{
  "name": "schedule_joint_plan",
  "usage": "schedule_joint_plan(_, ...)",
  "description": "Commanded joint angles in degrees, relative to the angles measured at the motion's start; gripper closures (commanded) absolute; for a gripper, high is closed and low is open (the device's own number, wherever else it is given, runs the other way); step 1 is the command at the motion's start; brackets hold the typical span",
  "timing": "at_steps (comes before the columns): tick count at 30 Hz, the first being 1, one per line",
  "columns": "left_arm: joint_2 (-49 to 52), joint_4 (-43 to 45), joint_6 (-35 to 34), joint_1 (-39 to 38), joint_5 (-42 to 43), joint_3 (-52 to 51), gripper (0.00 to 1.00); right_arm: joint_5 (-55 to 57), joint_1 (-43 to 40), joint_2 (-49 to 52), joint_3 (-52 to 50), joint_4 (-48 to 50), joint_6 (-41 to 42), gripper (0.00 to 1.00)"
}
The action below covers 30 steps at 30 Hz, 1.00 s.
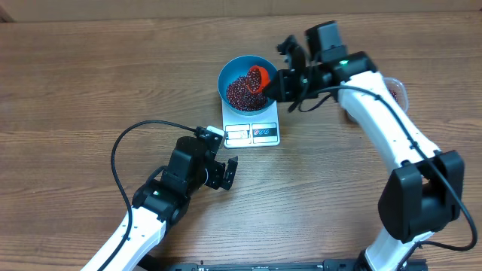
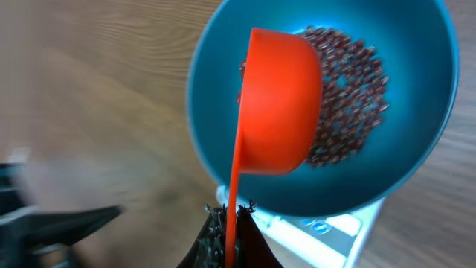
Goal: Scoop item into bowl and weigh 150g on scale
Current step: 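Tip the scoop with the right gripper to pour beans into the bowl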
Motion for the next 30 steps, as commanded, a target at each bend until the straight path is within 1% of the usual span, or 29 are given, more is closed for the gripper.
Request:
schedule_joint_plan(1,0.37,0.00,-0.79,0.24,-0.42,-0.24,0.00,15.93,3.41,0.17,1.77,0.98,-0.24,0.96)
schedule_joint_plan(12,0.37,0.00,-0.79,0.24,-0.42,-0.24,0.00,46.88,13.86,0.17,1.77,1.46,-7.76,0.96)
schedule_joint_plan(15,0.37,0.00,-0.79,0.24,-0.42,-0.24,0.00,54.05,15.89,0.17,1.77,2.08,-8.09,0.96)
schedule_joint_plan(17,0.37,0.00,-0.79,0.24,-0.42,-0.24,0.01,55.71,16.81,0.17,1.77,2.45,-9.55,0.96)
schedule_joint_plan(23,0.37,0.00,-0.79,0.24,-0.42,-0.24,0.00,55.41,17.35,0.17,1.77,2.86,-9.75,0.96)
schedule_joint_plan(30,0.37,0.00,-0.79,0.24,-0.42,-0.24,0.00,45.44,16.52,-0.13,1.77,3.04,-9.70,0.96)
